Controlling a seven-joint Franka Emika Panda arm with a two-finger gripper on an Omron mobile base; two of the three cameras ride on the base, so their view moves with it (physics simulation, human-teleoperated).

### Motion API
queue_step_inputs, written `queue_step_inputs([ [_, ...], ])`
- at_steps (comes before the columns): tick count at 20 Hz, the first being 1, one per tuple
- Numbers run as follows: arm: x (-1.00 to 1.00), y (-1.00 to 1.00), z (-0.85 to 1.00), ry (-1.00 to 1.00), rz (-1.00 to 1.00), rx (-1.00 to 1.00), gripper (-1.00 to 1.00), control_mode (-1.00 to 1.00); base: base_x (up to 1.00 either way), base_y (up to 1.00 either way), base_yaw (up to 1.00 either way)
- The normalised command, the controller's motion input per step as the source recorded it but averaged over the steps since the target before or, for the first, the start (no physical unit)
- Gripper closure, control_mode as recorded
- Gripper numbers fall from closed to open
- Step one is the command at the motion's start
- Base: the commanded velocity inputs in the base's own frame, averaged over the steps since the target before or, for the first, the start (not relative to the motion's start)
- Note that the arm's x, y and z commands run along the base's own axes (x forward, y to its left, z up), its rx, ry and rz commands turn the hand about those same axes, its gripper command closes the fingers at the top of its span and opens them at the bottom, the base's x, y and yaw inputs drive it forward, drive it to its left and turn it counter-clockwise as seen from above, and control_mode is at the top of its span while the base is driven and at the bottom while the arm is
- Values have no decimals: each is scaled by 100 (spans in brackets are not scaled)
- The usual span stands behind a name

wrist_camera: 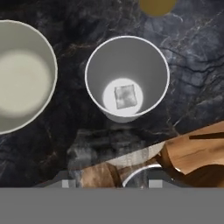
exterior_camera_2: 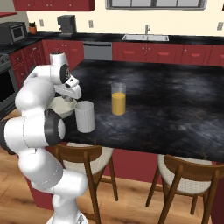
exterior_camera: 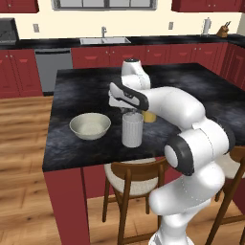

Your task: There are two ice cubes in the ice bowl. Place both ice cubes in the glass cup.

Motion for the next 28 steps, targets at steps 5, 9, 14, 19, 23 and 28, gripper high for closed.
queue_step_inputs([
  [5, 37, -12, -27, 0, -2, 0, 100, -100, 0, 0, 0],
  [9, 3, -28, -32, 0, -4, 0, 100, -100, 0, 0, 0],
  [14, 16, -13, -17, 0, -5, 0, 100, -100, 0, 0, 0],
  [19, 32, 0, -6, -1, -6, 0, 100, -100, 0, 0, 0],
  [23, 8, -3, -12, 0, -5, 0, 100, -100, 0, 0, 0],
  [28, 2, -5, -14, 0, -6, 0, 100, -100, 0, 0, 0],
])
